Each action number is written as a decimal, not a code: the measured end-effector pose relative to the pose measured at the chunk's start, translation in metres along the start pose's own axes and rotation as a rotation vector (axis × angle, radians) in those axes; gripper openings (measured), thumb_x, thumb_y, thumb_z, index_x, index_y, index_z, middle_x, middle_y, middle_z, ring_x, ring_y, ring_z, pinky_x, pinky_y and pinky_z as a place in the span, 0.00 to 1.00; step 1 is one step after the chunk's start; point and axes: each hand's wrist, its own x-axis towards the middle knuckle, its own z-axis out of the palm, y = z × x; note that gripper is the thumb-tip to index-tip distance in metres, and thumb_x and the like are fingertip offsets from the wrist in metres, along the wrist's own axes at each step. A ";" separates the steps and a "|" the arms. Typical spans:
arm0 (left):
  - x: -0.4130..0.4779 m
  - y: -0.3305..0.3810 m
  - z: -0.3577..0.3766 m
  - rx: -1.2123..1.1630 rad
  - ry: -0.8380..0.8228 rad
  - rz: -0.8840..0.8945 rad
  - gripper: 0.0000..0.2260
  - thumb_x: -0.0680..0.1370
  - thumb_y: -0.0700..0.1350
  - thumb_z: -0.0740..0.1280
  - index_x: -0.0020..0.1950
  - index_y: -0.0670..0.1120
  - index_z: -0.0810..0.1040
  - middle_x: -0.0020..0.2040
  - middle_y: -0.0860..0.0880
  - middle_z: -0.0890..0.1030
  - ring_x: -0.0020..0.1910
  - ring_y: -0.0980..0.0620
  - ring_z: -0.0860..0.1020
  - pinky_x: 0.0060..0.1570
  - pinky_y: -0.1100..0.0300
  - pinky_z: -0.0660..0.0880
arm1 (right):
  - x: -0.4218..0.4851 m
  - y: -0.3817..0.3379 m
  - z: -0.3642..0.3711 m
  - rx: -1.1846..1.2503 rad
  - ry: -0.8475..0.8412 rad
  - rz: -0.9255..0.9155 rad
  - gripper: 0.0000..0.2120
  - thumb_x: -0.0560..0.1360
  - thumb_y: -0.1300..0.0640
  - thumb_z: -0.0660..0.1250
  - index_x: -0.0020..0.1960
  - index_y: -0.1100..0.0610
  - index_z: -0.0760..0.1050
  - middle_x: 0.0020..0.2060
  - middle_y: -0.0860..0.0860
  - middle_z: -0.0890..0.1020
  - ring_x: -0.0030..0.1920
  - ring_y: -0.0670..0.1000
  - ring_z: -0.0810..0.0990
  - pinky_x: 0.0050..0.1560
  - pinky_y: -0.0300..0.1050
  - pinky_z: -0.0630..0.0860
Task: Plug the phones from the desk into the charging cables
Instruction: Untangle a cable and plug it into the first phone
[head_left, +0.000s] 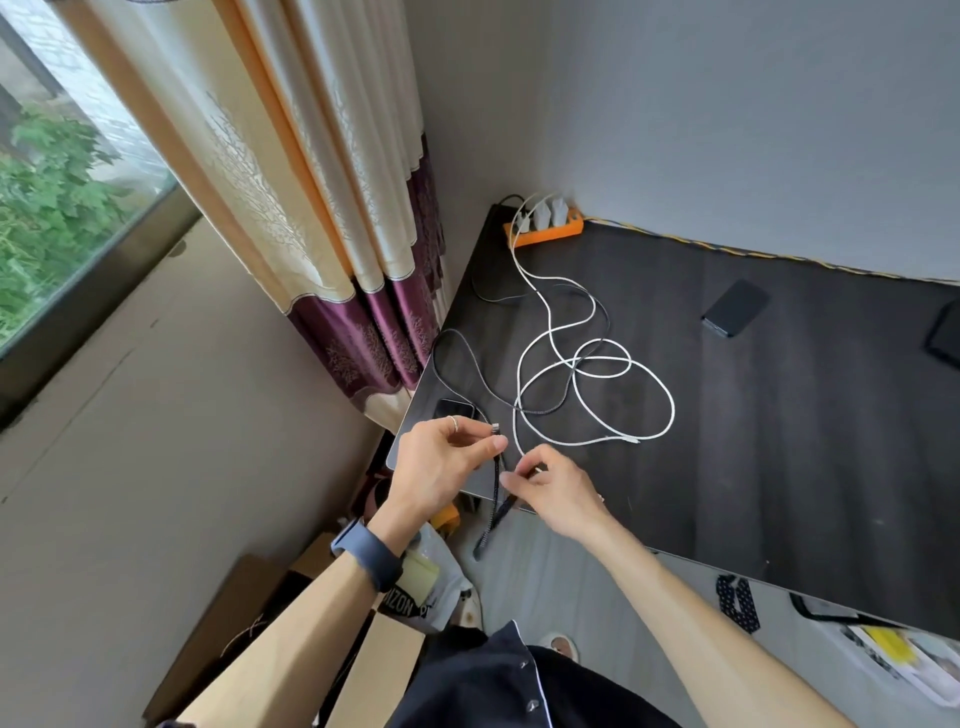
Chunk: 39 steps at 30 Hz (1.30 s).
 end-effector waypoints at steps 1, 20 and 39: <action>0.000 0.002 -0.001 -0.019 -0.008 -0.013 0.07 0.70 0.55 0.78 0.44 0.54 0.86 0.37 0.56 0.86 0.32 0.63 0.80 0.38 0.71 0.75 | -0.001 0.001 0.000 -0.094 -0.052 -0.047 0.14 0.75 0.38 0.67 0.46 0.48 0.78 0.32 0.44 0.85 0.36 0.43 0.79 0.38 0.42 0.73; 0.031 -0.077 -0.004 -0.026 -0.087 -0.383 0.20 0.68 0.61 0.75 0.52 0.50 0.80 0.51 0.49 0.85 0.48 0.52 0.83 0.47 0.49 0.82 | -0.009 0.019 0.067 0.554 -0.120 0.102 0.12 0.85 0.54 0.53 0.53 0.56 0.74 0.29 0.49 0.69 0.27 0.47 0.68 0.36 0.48 0.80; 0.134 -0.147 0.030 0.528 -0.183 -0.332 0.47 0.66 0.50 0.76 0.79 0.49 0.54 0.69 0.40 0.67 0.67 0.36 0.67 0.67 0.45 0.67 | 0.014 0.021 0.110 0.480 0.068 0.359 0.11 0.83 0.51 0.59 0.48 0.51 0.78 0.24 0.47 0.69 0.27 0.48 0.70 0.34 0.44 0.81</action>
